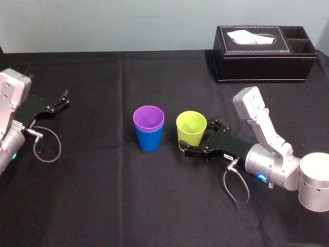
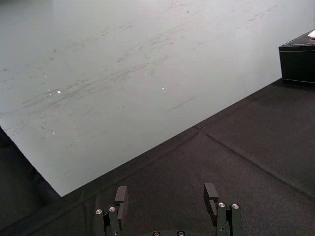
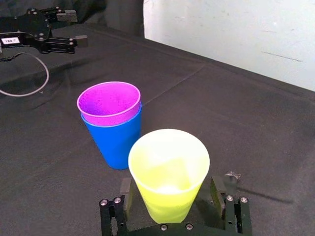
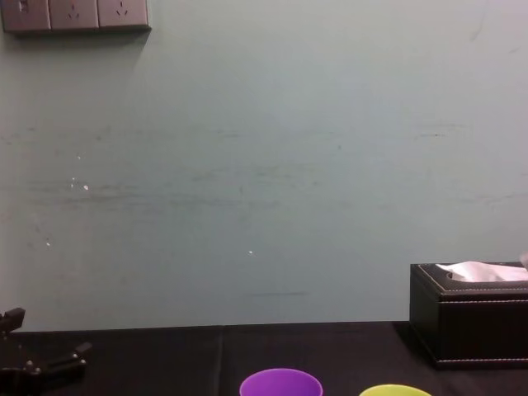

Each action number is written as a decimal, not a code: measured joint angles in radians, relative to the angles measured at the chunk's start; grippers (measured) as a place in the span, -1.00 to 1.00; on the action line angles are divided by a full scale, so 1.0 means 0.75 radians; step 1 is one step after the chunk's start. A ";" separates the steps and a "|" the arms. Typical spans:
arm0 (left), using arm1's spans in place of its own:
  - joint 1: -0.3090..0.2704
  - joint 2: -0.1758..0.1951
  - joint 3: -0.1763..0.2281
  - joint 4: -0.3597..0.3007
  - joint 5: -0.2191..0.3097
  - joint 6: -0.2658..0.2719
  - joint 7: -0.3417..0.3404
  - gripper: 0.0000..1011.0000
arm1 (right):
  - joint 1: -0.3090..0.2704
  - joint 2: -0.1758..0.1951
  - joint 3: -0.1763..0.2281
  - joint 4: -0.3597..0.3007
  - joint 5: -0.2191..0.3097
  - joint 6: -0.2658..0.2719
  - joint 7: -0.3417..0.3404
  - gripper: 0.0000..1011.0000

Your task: Stack the three plastic cups sequentially using one hand.

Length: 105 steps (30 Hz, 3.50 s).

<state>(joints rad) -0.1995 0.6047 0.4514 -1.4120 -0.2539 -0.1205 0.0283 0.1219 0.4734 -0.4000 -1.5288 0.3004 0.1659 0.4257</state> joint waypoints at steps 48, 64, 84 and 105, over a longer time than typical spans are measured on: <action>0.000 0.000 0.000 0.000 0.000 0.000 0.000 1.00 | 0.044 0.071 0.034 -0.140 0.058 0.140 0.036 0.39; 0.000 0.000 0.000 0.000 0.000 0.000 0.000 1.00 | 0.200 0.121 0.000 -0.207 0.145 0.301 0.105 0.39; 0.000 0.000 0.000 0.000 0.000 0.000 0.000 1.00 | 0.390 0.082 -0.154 -0.201 0.151 0.332 0.134 0.39; 0.000 0.000 0.000 0.000 0.000 0.000 0.000 1.00 | 0.460 0.062 -0.268 -0.137 0.166 0.317 0.152 0.39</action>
<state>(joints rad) -0.1995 0.6047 0.4514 -1.4120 -0.2539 -0.1206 0.0283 0.4670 0.5199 -0.6012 -1.6314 0.4249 0.4038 0.5398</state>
